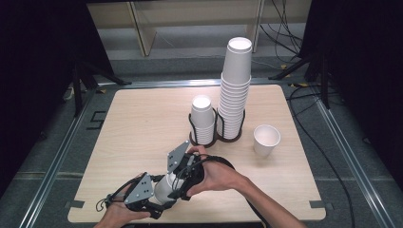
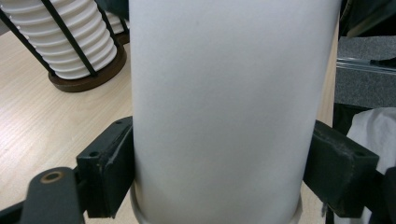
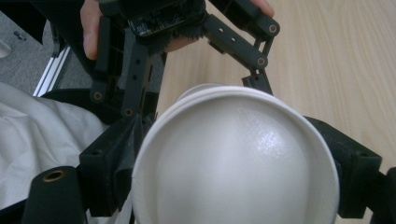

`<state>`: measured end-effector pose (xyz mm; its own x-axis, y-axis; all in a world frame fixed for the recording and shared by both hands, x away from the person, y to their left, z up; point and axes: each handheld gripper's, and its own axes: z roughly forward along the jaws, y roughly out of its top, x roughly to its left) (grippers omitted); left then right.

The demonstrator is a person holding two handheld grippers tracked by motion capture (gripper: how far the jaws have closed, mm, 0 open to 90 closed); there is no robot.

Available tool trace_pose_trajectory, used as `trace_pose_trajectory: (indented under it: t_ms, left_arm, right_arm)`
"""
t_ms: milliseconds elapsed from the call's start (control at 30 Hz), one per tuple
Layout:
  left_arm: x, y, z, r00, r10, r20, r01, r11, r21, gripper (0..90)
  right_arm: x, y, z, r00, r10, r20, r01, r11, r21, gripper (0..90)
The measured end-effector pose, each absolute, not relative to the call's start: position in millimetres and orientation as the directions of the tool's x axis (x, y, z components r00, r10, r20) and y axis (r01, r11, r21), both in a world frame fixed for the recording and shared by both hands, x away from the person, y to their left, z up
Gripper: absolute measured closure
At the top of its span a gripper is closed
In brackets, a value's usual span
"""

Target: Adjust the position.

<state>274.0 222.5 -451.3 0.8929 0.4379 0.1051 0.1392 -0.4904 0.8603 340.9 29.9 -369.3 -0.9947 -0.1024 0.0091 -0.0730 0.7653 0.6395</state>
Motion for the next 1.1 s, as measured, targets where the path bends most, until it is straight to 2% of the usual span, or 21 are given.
trace_pose_trajectory:
  t_ms: [67,133,367,567,867,1100]
  left_arm:
    - [273.9,222.3,-451.5,0.892,0.438,0.11,0.135,-0.492,0.86,17.9]
    - [273.4,222.5,-451.2,0.893,0.436,0.112,0.137,-0.5,0.855,18.0]
    - [272.9,221.2,-451.9,0.898,0.424,0.121,0.124,-0.506,0.854,18.0]
    - [273.2,222.0,-451.8,0.896,0.429,0.111,0.13,-0.495,0.859,17.7]
    - [277.1,226.4,-452.2,0.892,0.448,0.054,0.132,-0.372,0.919,12.2]
    - [276.2,228.6,-447.1,0.893,0.449,0.043,0.101,-0.292,0.951,10.9]
  right_arm:
    - [341.5,31.3,-372.3,-0.993,-0.117,0.034,-0.068,0.762,0.644,20.0]
    - [342.3,30.9,-372.0,-0.994,-0.111,0.008,-0.081,0.77,0.633,21.4]
    - [344.3,29.3,-376.7,-0.993,-0.116,0.025,-0.077,0.789,0.61,22.0]
    - [344.5,28.2,-379.1,-0.991,-0.13,0.023,-0.086,0.765,0.639,23.1]
    - [344.2,15.5,-373.5,-0.996,-0.094,-0.01,-0.076,0.724,0.685,23.2]
    - [343.5,0.9,-369.8,-0.997,-0.065,0.034,-0.018,0.671,0.741,23.4]
